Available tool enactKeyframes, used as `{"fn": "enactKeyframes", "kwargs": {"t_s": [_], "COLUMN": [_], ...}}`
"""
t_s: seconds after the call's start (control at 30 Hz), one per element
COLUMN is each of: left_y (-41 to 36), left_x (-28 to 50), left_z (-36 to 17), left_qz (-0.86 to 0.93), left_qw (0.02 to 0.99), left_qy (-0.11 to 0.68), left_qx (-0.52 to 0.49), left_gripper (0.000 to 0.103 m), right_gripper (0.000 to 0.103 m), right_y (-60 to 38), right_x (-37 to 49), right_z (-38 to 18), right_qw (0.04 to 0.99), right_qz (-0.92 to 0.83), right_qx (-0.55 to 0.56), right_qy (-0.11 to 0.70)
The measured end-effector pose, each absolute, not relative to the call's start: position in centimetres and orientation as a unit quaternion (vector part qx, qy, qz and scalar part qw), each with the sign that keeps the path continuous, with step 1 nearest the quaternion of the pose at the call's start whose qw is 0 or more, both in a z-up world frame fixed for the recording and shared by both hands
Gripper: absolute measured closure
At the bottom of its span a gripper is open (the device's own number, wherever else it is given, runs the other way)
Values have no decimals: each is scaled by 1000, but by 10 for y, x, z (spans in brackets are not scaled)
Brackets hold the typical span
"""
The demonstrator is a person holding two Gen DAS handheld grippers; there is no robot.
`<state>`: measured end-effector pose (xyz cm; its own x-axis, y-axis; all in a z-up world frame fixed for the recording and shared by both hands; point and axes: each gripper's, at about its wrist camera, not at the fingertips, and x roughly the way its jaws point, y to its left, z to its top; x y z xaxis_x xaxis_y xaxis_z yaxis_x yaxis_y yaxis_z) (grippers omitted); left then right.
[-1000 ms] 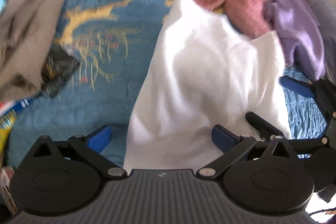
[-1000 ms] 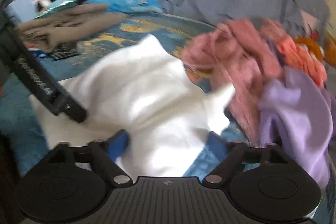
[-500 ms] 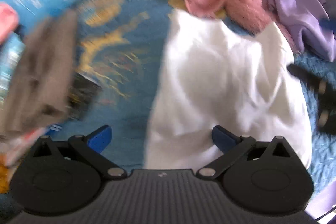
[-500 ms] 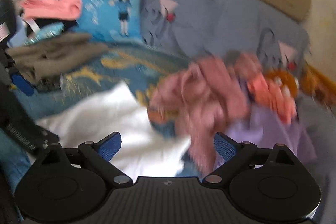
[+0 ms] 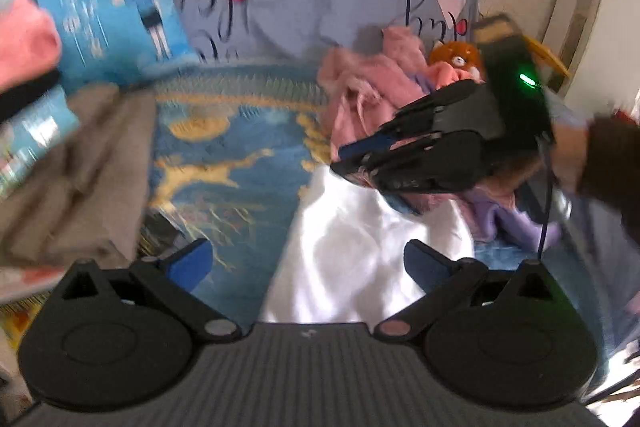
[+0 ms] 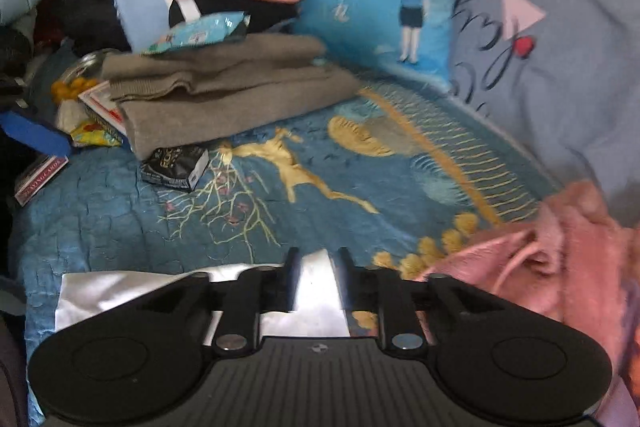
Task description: Fold clothes
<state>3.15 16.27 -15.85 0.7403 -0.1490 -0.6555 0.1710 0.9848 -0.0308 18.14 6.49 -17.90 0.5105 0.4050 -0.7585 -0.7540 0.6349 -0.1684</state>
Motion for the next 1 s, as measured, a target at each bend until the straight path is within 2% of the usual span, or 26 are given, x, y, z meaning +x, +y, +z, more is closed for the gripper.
{"fn": "enactKeyframes", "kwargs": {"t_s": [0.1,0.13,0.17,0.2,0.4,0.5,0.57,0.6,0.67,0.83,1.0], "left_y": [165,164,162,160,151,147,145,144,143,146,149], "left_x": [23,21,19,17,13,16,18,19,21,26,27], "left_z": [-153,-152,-151,-151,-154,-159,-162,-163,-166,-171,-173], "left_qz": [-97,-97,-96,-96,-101,-103,-100,-97,-92,-73,-65], "left_qw": [941,942,943,944,945,940,938,937,936,933,932], "left_qy": [324,322,320,316,307,321,326,328,334,346,351], "left_qx": [4,8,11,16,50,57,63,65,68,69,68], "left_gripper": [0,0,0,0,0,0,0,0,0,0,0], "right_gripper": [69,73,90,97,97,95,89,84,63,59,58], "right_y": [68,67,67,67,76,81,77,72,54,-10,-83], "right_x": [198,203,208,210,214,218,222,224,221,184,144], "right_z": [-186,-189,-191,-192,-204,-225,-227,-223,-204,-162,-168], "right_qw": [818,813,809,813,844,828,837,846,871,914,915], "right_qz": [357,361,366,362,311,300,288,283,269,228,190], "right_qx": [-237,-222,-207,-201,-225,-249,-224,-196,-135,-69,-9], "right_qy": [384,399,410,409,374,403,409,407,388,329,356]}}
